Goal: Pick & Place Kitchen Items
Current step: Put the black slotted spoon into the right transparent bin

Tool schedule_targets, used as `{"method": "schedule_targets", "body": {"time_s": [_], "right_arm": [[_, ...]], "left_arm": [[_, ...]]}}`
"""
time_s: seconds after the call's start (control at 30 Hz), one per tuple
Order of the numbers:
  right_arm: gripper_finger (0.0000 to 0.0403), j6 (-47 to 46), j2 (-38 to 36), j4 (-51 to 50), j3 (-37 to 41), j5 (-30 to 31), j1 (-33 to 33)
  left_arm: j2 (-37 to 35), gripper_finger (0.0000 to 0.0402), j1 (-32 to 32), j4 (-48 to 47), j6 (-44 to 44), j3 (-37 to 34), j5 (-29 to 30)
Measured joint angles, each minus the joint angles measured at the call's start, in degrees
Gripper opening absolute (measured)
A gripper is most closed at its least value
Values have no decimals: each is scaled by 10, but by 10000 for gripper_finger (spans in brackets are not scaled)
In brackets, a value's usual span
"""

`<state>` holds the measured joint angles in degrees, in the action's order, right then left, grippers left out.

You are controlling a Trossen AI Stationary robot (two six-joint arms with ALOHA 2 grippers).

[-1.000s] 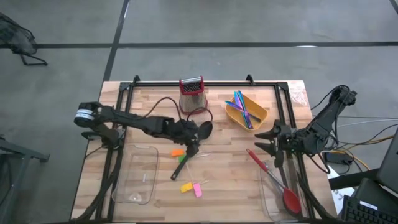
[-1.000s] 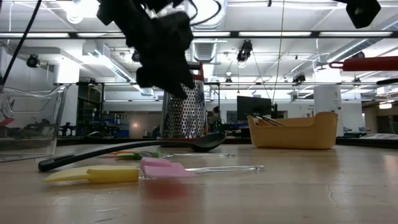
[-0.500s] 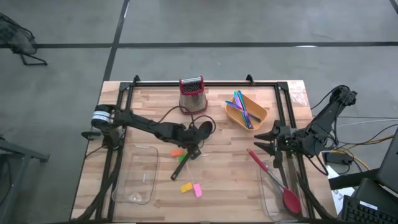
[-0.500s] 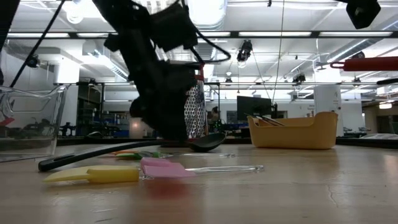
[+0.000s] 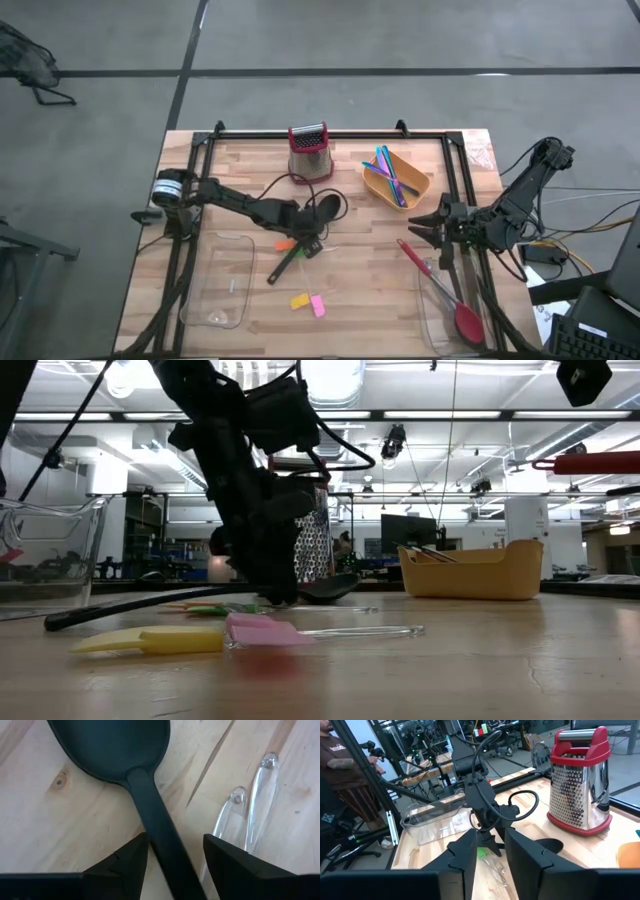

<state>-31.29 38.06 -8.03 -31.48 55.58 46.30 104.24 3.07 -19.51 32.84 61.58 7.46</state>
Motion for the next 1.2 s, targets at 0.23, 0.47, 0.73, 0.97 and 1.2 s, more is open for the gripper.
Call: {"method": "schedule_targets", "body": {"time_s": [0.23,0.47,0.73,0.97,1.2], "right_arm": [[73,0,0,-1,2,1,0],[53,0,6,-1,2,1,0],[44,0,22,0,2,1,0],[62,-4,30,9,-5,-27,-3],[72,-9,33,4,-40,-87,-27]], "left_arm": [[-1,116,0,-2,-13,0,-13],[-1,76,0,-2,-30,0,-5],[-3,84,1,-1,-92,34,0],[-3,78,15,-32,-243,107,0],[-3,81,51,-86,-420,181,18]]}}
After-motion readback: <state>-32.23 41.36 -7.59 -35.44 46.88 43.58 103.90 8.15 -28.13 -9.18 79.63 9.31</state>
